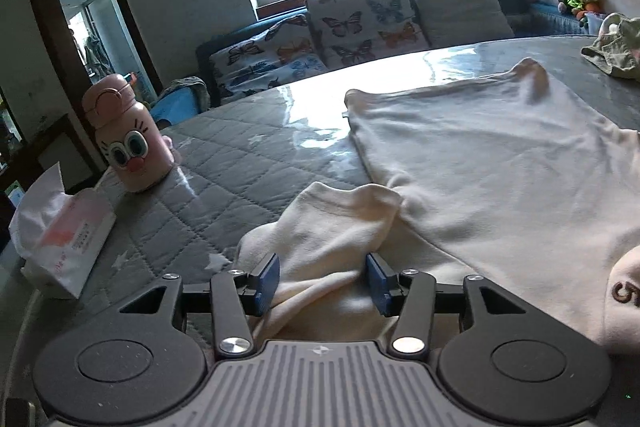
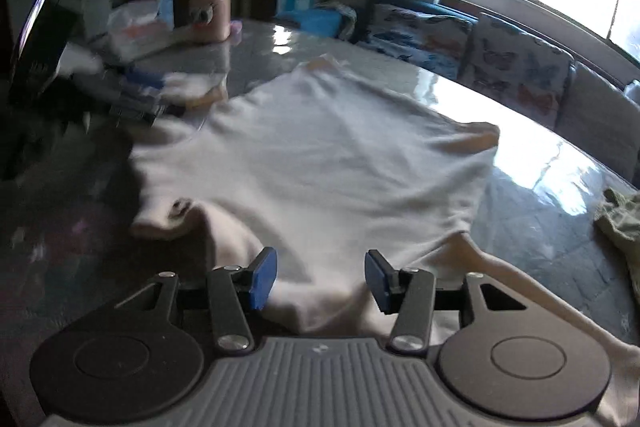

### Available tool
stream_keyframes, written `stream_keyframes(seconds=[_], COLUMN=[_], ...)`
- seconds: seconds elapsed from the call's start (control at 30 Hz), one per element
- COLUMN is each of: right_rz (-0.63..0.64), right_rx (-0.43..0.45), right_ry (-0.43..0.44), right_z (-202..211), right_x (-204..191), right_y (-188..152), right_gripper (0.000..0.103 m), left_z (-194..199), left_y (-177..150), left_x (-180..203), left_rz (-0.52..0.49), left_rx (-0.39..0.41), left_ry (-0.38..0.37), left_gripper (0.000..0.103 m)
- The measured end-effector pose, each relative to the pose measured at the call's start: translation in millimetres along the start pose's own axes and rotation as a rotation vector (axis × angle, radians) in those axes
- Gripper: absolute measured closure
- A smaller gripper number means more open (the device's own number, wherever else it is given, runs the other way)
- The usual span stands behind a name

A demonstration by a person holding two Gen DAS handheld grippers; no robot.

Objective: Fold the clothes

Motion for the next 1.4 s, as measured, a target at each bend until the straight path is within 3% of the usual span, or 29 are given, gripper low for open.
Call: stream_keyframes(seconds=[0.2,0.4,0.6,0.77,1.1,1.4], right_rz=[0.050,0.025,0.017,0.003,-0.213,-0.394], right_rx=[-0.033,0.002,-0.004,-0.011,0.032,0.034], right_ry=[0.004,0.037,0.053,0.061,-0.074,-0.169], right_z=[8,8,11,20,36,40], right_x=[-2,-17,-22,-20,56,119], right_y=[-5,9,4,-4,-14,-31], right_gripper=[0.053,0.052,0.052,0.052,0.053,0.055], left_z=[-8,4,35,44,47,60], left_y=[-3,1,20,45,61,58], left_x=[-16,-7,19,63,143,153], left_rz=[-0.001,-0.009,-0.025,-0.063,-0.167,-0.263], left_rx=[-0.008,-0.001,0.066,0.120,0.156,0.187], left_ry=[0.036,0.021,-0.065,-0.169,-0.298,-0.285], left_gripper=[0.045,0.045,0.045,0.044,0.044,0.044])
Point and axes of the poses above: each gripper's, at about its wrist camera, not at the fingertips, and z roughly against the way its jaws point, x to its right, y to its top, the point moved 7 cm from there along -z, roughly the way its jaws point, and after that the axes turned 13 degrees about -z, right-handed, at the moved point
